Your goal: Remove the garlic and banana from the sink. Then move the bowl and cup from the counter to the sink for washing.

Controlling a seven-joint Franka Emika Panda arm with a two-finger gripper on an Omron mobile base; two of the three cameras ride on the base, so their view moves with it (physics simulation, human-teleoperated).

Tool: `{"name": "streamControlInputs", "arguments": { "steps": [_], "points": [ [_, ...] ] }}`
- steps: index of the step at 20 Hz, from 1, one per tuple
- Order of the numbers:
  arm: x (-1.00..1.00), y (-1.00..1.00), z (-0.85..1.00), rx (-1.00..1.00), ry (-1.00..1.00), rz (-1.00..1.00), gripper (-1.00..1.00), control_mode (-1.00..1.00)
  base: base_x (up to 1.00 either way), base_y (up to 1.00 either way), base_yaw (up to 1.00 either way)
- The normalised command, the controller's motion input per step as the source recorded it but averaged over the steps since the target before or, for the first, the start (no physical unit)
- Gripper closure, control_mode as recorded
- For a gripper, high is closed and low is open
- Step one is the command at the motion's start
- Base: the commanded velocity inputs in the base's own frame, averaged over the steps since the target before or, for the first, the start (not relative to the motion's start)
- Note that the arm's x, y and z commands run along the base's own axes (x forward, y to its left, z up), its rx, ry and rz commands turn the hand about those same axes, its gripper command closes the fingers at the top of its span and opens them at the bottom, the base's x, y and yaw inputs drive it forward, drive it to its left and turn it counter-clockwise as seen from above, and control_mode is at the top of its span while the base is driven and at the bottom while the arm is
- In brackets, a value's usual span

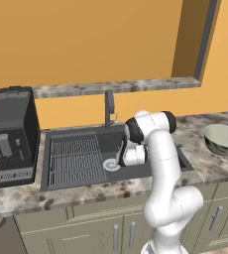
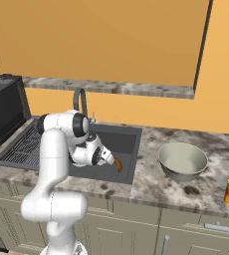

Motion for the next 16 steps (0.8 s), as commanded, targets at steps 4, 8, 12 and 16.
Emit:
{"name": "streamControlInputs", "arguments": {
  "steps": [4, 8, 12, 16],
  "points": [
    [-0.03, 0.07, -0.17, 0.00, 0.02, -0.07, -1.00, -1.00, 0.00, 0.00, 0.00],
    [-0.04, 0.07, -0.22, 0.03, 0.10, -0.08, 1.00, -1.00, 0.00, 0.00, 0.00],
    [-0.07, 0.08, -0.24, 0.05, 0.14, -0.09, 1.00, -1.00, 0.00, 0.00, 0.00],
    [-0.10, 0.05, -0.22, 0.06, 0.07, -0.07, 1.00, -1.00, 0.00, 0.00, 0.00]
  ]
}}
